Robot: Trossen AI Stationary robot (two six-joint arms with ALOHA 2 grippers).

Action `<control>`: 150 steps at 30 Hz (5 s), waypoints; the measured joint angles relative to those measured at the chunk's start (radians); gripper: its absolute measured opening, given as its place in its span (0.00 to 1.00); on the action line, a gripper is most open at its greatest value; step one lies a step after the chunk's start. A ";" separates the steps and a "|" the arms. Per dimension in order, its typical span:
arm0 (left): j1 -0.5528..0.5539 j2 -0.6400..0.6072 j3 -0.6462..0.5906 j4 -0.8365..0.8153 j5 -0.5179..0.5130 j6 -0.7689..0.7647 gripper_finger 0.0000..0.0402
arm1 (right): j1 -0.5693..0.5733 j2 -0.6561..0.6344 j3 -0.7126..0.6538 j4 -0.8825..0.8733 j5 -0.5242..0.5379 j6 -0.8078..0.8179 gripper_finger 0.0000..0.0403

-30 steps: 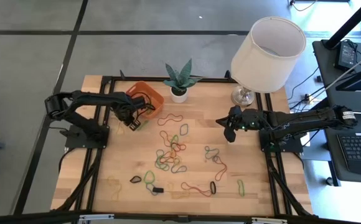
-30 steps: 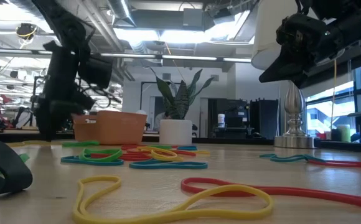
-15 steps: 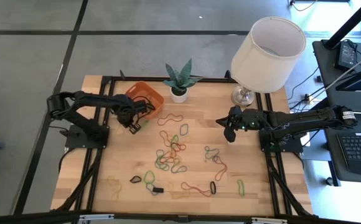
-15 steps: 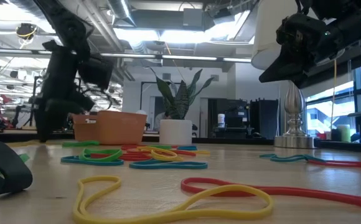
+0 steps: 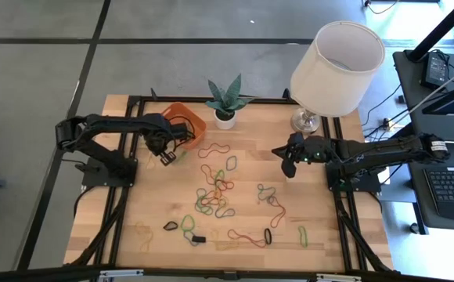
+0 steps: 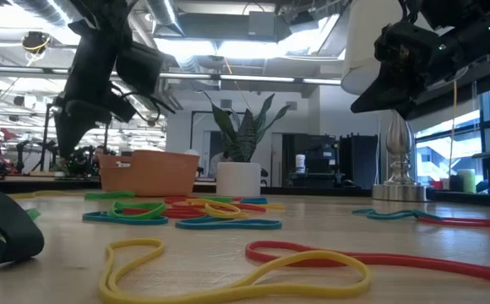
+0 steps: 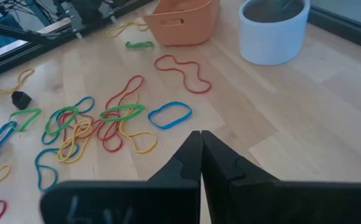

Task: Pick and place rubber bands into bin
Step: Put the yellow rubber band into the orange bin, then put the blue rubber band into the orange bin

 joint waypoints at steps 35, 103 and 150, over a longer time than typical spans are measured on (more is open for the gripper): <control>0.050 0.002 -0.153 0.080 0.093 -0.233 0.01 | -0.002 0.000 0.000 0.015 0.000 -0.001 0.01; -0.067 -0.018 0.393 0.143 -0.077 0.015 0.03 | -0.023 0.000 0.000 0.031 -0.001 0.054 0.01; -0.610 -0.445 -0.266 0.619 -0.002 0.106 0.00 | 0.301 0.978 0.960 -0.993 0.030 0.325 0.03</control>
